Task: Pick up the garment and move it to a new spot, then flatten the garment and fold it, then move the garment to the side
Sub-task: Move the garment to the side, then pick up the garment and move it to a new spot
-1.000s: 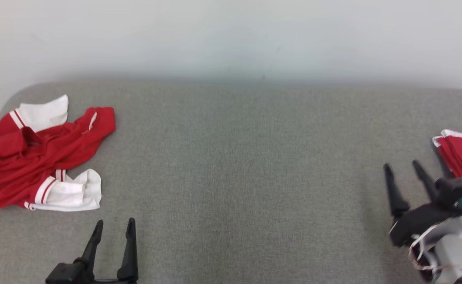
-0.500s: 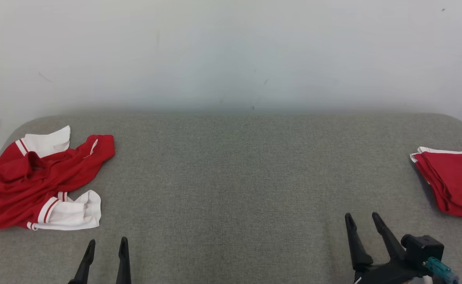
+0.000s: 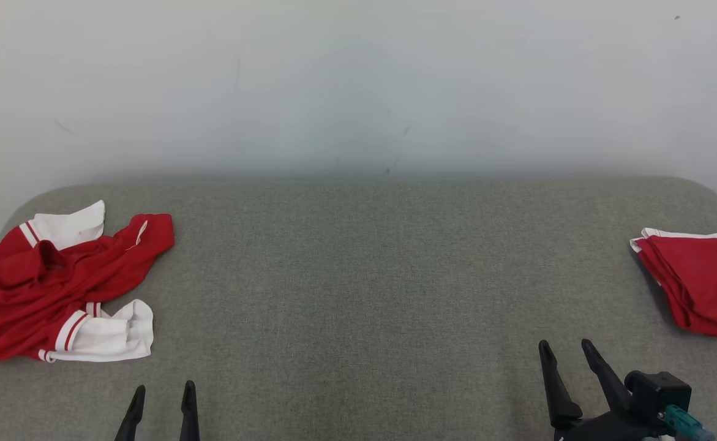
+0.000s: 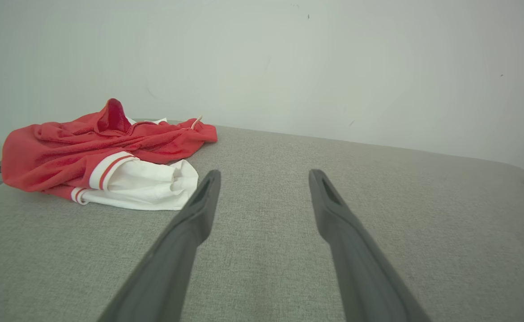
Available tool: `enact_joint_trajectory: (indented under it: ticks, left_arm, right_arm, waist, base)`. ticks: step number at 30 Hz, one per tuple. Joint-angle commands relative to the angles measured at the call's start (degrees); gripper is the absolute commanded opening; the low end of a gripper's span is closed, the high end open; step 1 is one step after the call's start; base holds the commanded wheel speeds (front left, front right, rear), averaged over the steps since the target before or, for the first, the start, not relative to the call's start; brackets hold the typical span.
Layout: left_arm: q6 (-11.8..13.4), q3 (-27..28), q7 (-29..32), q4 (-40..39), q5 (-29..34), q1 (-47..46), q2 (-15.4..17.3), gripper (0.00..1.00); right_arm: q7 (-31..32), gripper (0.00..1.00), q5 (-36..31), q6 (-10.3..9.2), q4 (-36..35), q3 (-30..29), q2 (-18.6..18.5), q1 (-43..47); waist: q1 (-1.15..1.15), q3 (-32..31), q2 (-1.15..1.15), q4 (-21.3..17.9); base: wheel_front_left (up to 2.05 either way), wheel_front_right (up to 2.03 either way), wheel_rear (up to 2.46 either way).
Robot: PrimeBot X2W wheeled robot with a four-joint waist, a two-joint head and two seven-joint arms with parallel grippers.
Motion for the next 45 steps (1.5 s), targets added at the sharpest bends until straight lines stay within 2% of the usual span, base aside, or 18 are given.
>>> enact_joint_trajectory:
  ticks: [1, 14, 23, 38, 45]
  left_arm:
    - [-0.14, 0.21, -0.23, 0.18, 0.5, 0.08, -0.11, 1.0]
    - [-0.68, 0.64, -0.23, 0.79, 0.88, -0.51, -0.45, 1.0]
    - [-0.86, 1.2, -0.23, 0.63, 1.76, -0.01, 0.05, 1.0]
    - [-0.57, 1.24, -0.22, -0.02, 2.27, 2.27, 1.03, 1.0]
    - [0.7, 3.45, -0.23, -2.61, 1.04, 3.87, 0.55, 1.0]
  right_arm:
    - [0.03, 1.0, -0.37, -0.14, -0.54, -0.23, 0.25, 0.64]
    - [0.68, 1.0, -1.09, -0.14, -1.06, -0.16, 1.82, 2.34]
    - [0.46, 1.0, -1.29, -0.13, -0.48, 0.17, 2.25, 2.17]
    - [0.0, 1.0, -0.3, -0.13, 0.49, 2.56, 2.69, 1.74]
    - [0.71, 1.0, -0.27, -0.13, 1.22, 6.06, 2.41, -1.26]
  waist:
    - [0.0, 0.02, 0.0, 0.09]
    - [0.0, 0.21, 0.0, 2.86]
    - [0.0, 0.08, 0.0, 10.17]
    - [0.0, -0.5, 0.0, 26.78]
    - [0.0, 1.33, 0.0, 29.0]
  base:
    - [0.0, 0.0, 0.0]
    - [0.0, 0.0, 0.0]
    - [0.0, 0.0, 0.0]
    - [0.0, 0.0, 0.0]
    - [0.0, 0.0, 0.0]
